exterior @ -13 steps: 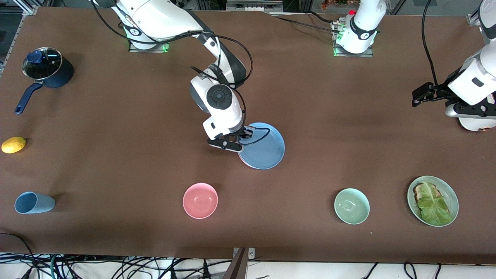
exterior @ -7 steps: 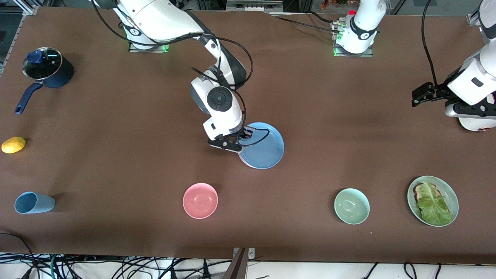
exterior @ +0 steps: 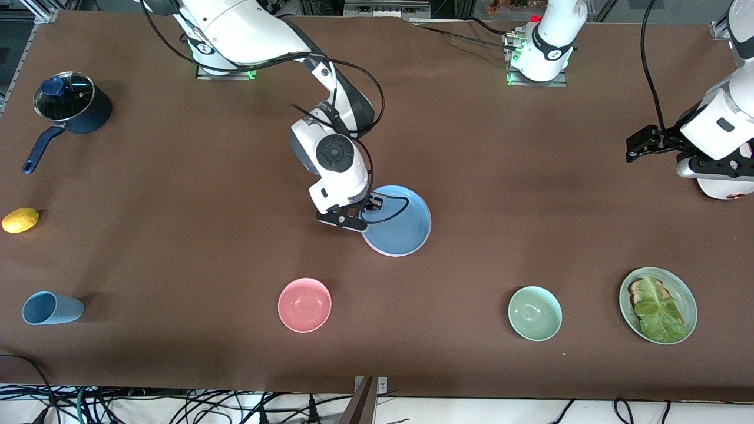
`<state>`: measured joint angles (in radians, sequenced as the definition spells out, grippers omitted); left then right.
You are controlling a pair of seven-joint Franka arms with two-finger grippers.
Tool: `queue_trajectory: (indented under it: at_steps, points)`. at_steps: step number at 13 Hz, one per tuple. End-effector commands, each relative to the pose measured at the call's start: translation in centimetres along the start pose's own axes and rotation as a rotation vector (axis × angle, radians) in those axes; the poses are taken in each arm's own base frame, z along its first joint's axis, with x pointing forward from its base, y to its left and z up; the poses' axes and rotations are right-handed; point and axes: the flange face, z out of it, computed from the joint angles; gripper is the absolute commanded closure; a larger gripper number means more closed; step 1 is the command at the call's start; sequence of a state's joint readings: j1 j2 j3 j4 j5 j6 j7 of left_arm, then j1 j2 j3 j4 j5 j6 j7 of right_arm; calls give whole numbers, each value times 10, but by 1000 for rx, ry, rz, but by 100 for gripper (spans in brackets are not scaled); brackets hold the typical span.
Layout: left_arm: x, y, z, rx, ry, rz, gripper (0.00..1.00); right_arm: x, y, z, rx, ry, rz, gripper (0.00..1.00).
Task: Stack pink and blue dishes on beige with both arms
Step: 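Lower the blue plate onto the stack and open the right gripper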
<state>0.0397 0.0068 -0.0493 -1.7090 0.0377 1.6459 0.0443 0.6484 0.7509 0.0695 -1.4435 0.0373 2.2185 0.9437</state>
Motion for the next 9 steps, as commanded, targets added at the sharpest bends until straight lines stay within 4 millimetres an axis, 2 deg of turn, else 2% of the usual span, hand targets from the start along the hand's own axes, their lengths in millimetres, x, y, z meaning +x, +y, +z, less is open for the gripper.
queue_trajectory:
  at_steps: [1, 4, 6, 8, 9]
  points:
    - [-6, 2, -4, -14, 0, 9, 0, -3, -2, -2, 6, -9, 26, 2]
    - [-5, 2, -3, -14, -2, 9, 0, 1, 5, -14, -29, -28, 39, 0]
    - [-5, 2, -2, -14, -3, 9, 0, 6, 8, -44, -30, -14, 39, 0]
    - [-6, 2, -3, -14, -2, 9, 0, 29, 30, -85, -42, 15, 62, 0]
    - [-5, 2, -3, -14, -2, 9, 0, 45, 47, -103, -51, 13, 40, 0]
